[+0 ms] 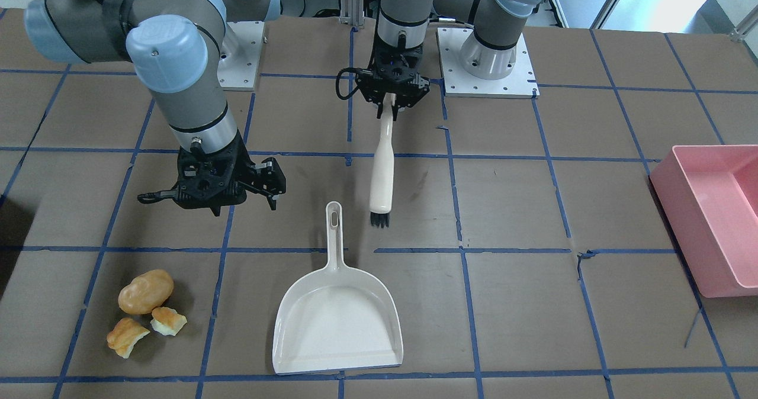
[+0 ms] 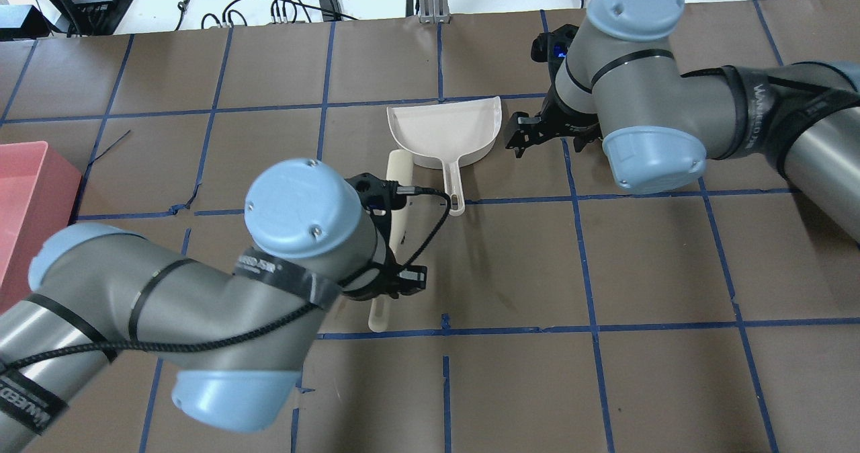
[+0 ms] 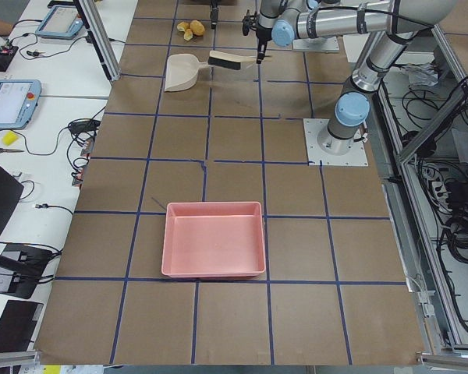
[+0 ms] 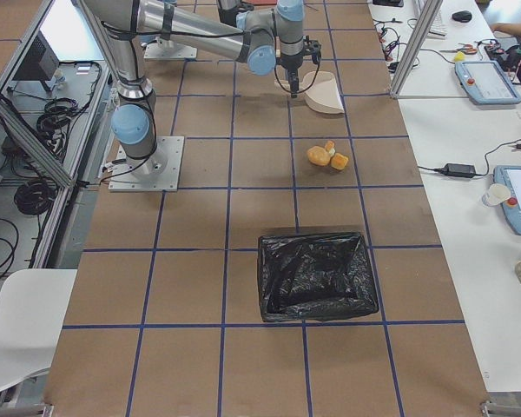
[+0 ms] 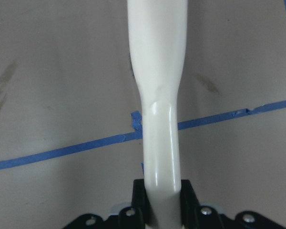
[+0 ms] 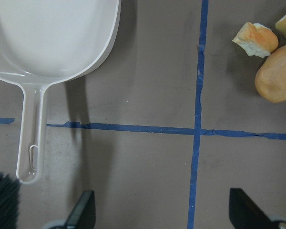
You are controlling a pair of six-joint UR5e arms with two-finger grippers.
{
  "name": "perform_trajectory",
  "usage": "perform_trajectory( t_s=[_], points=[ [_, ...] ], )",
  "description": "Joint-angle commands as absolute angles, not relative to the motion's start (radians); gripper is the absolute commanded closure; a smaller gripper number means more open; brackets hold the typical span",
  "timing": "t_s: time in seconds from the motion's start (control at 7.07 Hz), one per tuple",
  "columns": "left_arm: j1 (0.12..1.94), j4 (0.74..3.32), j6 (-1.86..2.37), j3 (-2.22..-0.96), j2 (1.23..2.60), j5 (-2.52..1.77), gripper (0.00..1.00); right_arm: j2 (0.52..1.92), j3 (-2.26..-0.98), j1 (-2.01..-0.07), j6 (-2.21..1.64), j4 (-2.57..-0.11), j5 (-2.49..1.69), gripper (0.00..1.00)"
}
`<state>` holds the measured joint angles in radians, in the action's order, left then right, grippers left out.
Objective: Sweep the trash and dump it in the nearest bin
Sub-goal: 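Carry the brush forward with the left gripper while the right grasps the dustpan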
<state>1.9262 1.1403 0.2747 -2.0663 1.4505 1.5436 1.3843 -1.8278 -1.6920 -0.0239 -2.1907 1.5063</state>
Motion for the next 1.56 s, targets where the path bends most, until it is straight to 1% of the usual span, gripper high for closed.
perform_trajectory(
  t_s=[0.0,0.28,0.42,0.71,0.85,0.99,1.13,1.42],
  points=[
    [1.755,1.258,0.184,-2.002,1.465,1.526,1.00,1.303,-1.853,-1.788,-0.114,-2.386,1.517,0.00],
    [1.706,1.224,0.141,-2.002,1.506,1.526,1.00,1.228,-1.853,-1.897,-0.208,-2.514,1.532,0.00],
    [1.681,1.180,0.135,-2.003,1.531,1.523,1.00,1.220,-1.861,-1.940,-0.231,-2.523,1.581,0.00],
    [1.622,1.160,0.080,-2.003,1.551,1.523,1.00,1.172,-1.890,-1.962,-0.250,-2.600,1.595,0.01],
    [1.597,1.160,0.063,-2.011,1.549,1.528,1.00,1.173,-1.890,-1.956,-0.245,-2.599,1.595,0.08],
    [1.568,1.158,0.036,-2.016,1.549,1.525,1.00,1.173,-1.890,-1.953,-0.245,-2.594,1.595,0.32],
    [1.554,1.158,0.028,-2.016,1.551,1.525,1.00,1.173,-1.891,-1.951,-0.247,-2.594,1.597,0.41],
    [1.551,1.158,0.008,-2.016,1.554,1.525,1.00,1.173,-1.891,-1.951,-0.244,-2.589,1.595,0.74]
  ],
)
